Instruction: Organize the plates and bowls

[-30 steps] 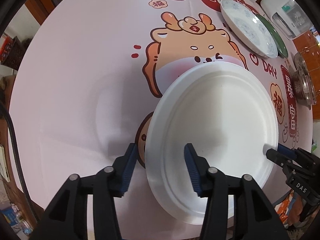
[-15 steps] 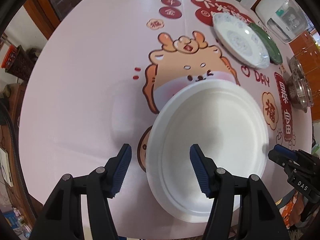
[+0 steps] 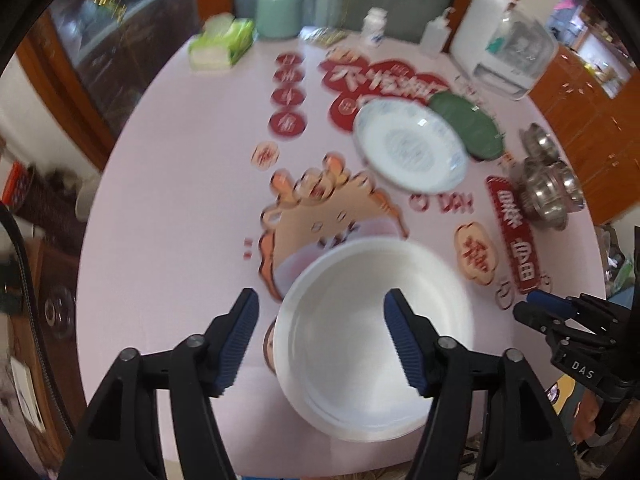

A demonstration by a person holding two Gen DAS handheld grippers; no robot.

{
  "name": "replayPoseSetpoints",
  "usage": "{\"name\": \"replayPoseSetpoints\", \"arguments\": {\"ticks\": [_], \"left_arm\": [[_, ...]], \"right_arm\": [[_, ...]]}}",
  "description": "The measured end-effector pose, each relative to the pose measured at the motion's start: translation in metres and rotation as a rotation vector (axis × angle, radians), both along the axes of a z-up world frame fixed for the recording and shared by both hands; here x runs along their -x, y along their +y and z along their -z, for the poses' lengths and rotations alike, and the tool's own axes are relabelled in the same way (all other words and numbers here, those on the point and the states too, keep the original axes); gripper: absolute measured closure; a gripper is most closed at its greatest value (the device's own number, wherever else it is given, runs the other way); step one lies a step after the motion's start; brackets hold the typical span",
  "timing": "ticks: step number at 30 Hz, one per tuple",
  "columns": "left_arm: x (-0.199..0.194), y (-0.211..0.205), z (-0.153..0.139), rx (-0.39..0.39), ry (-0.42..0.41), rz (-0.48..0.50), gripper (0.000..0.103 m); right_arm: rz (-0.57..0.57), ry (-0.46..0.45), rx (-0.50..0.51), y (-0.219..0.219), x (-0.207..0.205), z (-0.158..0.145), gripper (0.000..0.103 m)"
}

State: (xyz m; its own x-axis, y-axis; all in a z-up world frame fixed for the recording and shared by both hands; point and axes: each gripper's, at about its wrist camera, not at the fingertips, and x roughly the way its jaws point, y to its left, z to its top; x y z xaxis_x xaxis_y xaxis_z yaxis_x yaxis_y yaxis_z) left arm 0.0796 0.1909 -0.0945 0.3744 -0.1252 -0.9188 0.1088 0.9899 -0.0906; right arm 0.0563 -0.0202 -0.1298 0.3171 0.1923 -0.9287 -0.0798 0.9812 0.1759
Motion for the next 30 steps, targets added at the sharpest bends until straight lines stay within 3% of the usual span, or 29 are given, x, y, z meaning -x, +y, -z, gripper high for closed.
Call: {"name": "replayPoseSetpoints", "arguments": {"ticks": [8,11,14,18,21,25,30], "left_arm": [[-0.011,-0.027,-0.059,0.005,-0.123,0.120,0.034],[-0.018,-0.033,-0.078,-0.002,-0.169,0.142,0.022],[-0.025,-0.037,-0.096,-0.002,-0.209,0.157,0.021],[-0.039,-0.040,-0.111,0.010,-0.230,0.157,0.018],[-0.054,-0.041,-0.118,0.030,-0.227,0.137,0.017],[-0.080,-0.041,-0.119,0.053,-0.218,0.094,0.015],[-0.123,-0.045,-0.093,0.003,-0.166,0.033,0.011]], "right_arm": [[0.054,-0.087,0.026,-0.012,-0.008,-0.052,0.072],[0.082,-0.130,0.018,-0.022,-0.014,-0.078,0.072],[0.107,-0.190,0.003,-0.034,-0.021,-0.111,0.072],[0.138,-0.290,0.036,-0.046,-0.032,-0.150,0.048],[0.139,-0.332,0.053,-0.051,-0.042,-0.169,0.041],[0.129,-0.365,0.068,-0.056,-0.066,-0.178,0.034],[0.125,-0.327,0.055,-0.060,-0.108,-0.156,0.034]]}}
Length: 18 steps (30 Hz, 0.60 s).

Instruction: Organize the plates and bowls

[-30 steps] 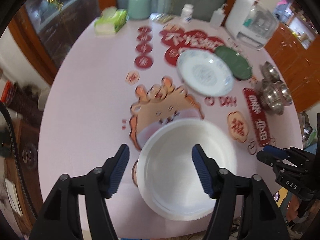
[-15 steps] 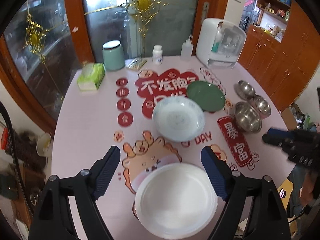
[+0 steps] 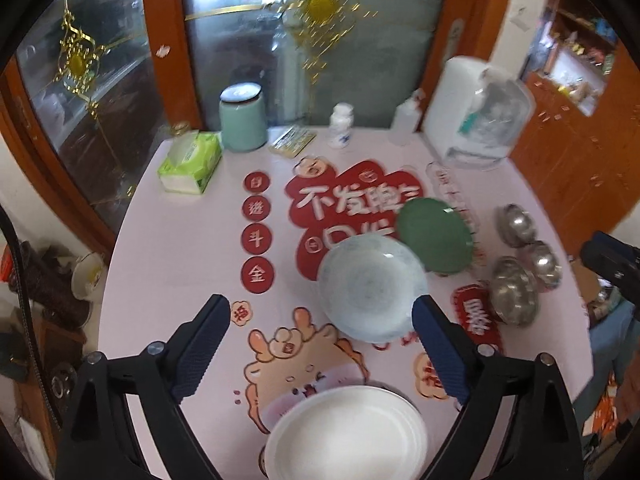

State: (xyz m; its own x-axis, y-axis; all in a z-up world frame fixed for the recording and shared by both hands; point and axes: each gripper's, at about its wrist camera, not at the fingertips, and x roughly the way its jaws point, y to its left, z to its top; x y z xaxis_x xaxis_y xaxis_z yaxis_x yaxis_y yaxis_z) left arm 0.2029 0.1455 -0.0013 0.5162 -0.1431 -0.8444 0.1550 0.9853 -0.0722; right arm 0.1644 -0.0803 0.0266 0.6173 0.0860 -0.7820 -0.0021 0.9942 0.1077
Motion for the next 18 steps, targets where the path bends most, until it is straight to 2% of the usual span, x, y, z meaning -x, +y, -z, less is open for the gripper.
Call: {"name": "replayPoseSetpoints", "arguments": {"ticks": [3,9,12,18], "left_arm": [[-0.026,-0.003,0.026,-0.022,0.046,-0.027,0.011],[-0.062,-0.009,0.064,-0.051,0.042,-0.057,0.011],[-0.078,-0.017,0.083,-0.056,0.043,-0.029,0.012],[-0.105,-0.030,0.123,-0.048,0.095,-0.001,0.014]], "right_arm": [[-0.001,0.040,-0.009,-0.001,-0.021,0.020,0.034],[0.006,0.129,-0.024,-0.004,-0.055,0.067,0.034],[0.020,0.184,-0.054,-0.007,-0.067,0.095,0.034],[0.037,0.270,-0.100,-0.011,-0.082,0.138,0.034]]}}
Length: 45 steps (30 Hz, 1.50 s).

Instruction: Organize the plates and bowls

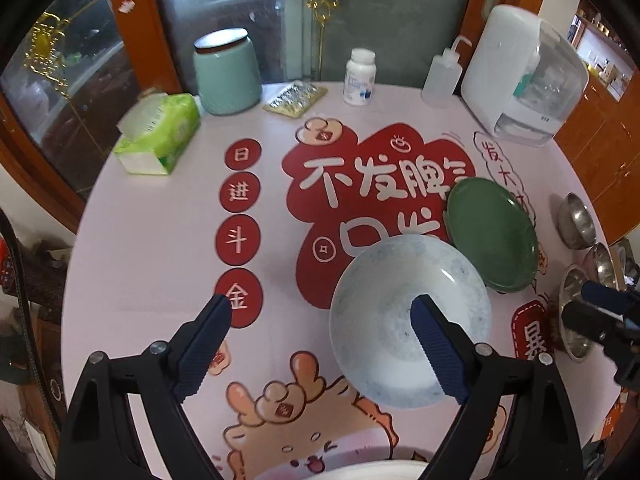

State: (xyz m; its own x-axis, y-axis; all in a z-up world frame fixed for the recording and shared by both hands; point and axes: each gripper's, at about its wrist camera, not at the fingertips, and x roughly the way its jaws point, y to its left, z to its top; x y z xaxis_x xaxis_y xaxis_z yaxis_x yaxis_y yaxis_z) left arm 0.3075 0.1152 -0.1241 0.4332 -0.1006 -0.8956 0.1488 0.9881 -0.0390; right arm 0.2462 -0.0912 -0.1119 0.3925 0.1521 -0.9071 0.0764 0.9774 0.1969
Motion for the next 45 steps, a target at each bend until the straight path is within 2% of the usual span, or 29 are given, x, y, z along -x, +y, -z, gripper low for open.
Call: {"name": "replayPoseSetpoints", "arguments": {"ticks": [3,5,8,18,20,24,27,30,32,35,39,45], "left_arm": [[-0.010,-0.003,0.018,0.004,0.035,0.004,0.022],[-0.016,-0.003,0.031,0.025,0.072,0.003,0.033],[-0.023,0.001,0.049,0.071,0.125,-0.021,0.034],[-0.037,0.006,0.082,0.097,0.193,-0.043,0.037],[-0.038,0.006,0.086,0.101,0.204,-0.037,0.042],[-0.039,0.003,0.092,0.113,0.234,-0.004,0.056],[-0.038,0.001,0.097,0.125,0.263,0.015,0.063],[-0.037,0.000,0.101,0.143,0.283,0.026,0.070],[-0.037,0.001,0.102,0.170,0.296,0.031,0.081],[-0.039,0.001,0.105,0.196,0.320,0.024,0.085],[-0.039,-0.001,0.106,0.190,0.326,0.031,0.089],[-0.036,0.000,0.109,0.168,0.349,0.062,0.093]], "right_arm": [[0.016,0.037,-0.018,-0.002,-0.007,0.020,0.034],[0.023,0.055,-0.028,-0.004,-0.011,0.029,0.034],[0.030,0.079,-0.040,-0.004,-0.017,0.042,0.034],[0.060,0.146,-0.075,-0.010,-0.033,0.076,0.035],[0.062,0.160,-0.085,-0.010,-0.036,0.081,0.035],[0.046,0.189,-0.089,-0.008,-0.041,0.091,0.052],[0.038,0.210,-0.091,-0.008,-0.044,0.098,0.059],[0.042,0.229,-0.117,-0.009,-0.046,0.105,0.071],[0.045,0.241,-0.129,-0.010,-0.047,0.108,0.079],[0.048,0.254,-0.154,-0.012,-0.048,0.113,0.089],[0.057,0.255,-0.164,-0.016,-0.047,0.115,0.096],[0.049,0.256,-0.171,-0.017,-0.047,0.115,0.097]]}}
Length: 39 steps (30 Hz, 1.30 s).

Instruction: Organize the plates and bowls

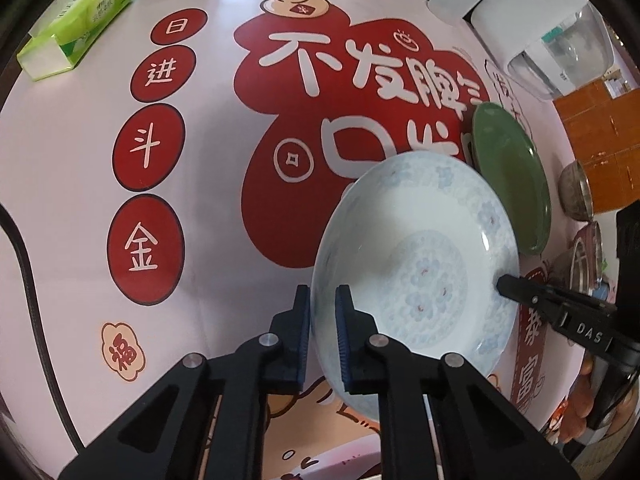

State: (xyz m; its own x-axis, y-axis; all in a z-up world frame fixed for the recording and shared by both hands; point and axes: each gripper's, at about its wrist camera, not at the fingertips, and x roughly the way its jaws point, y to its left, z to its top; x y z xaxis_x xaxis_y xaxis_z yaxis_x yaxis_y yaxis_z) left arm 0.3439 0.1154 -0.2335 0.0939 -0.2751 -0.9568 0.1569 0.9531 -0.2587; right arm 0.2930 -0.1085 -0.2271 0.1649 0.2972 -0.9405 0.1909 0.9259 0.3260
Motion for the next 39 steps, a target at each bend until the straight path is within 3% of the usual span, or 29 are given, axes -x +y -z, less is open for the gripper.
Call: {"name": "replayPoseSetpoints", "arguments": {"ticks": [8,23,39], "left_arm": [[0.001,-0.001,0.003,0.000,0.011,0.019,0.094],[0.005,0.008,0.003,0.083,0.009,0.027,0.096],[0.034,0.018,-0.021,0.106,-0.001,0.036,0.096]], "right_arm": [[0.004,0.002,-0.027,-0.003,0.001,0.001,0.097],[0.007,0.017,-0.054,-0.006,0.002,0.002,0.098],[-0.042,0.043,-0.060,0.005,0.023,-0.022,0.097]]}}
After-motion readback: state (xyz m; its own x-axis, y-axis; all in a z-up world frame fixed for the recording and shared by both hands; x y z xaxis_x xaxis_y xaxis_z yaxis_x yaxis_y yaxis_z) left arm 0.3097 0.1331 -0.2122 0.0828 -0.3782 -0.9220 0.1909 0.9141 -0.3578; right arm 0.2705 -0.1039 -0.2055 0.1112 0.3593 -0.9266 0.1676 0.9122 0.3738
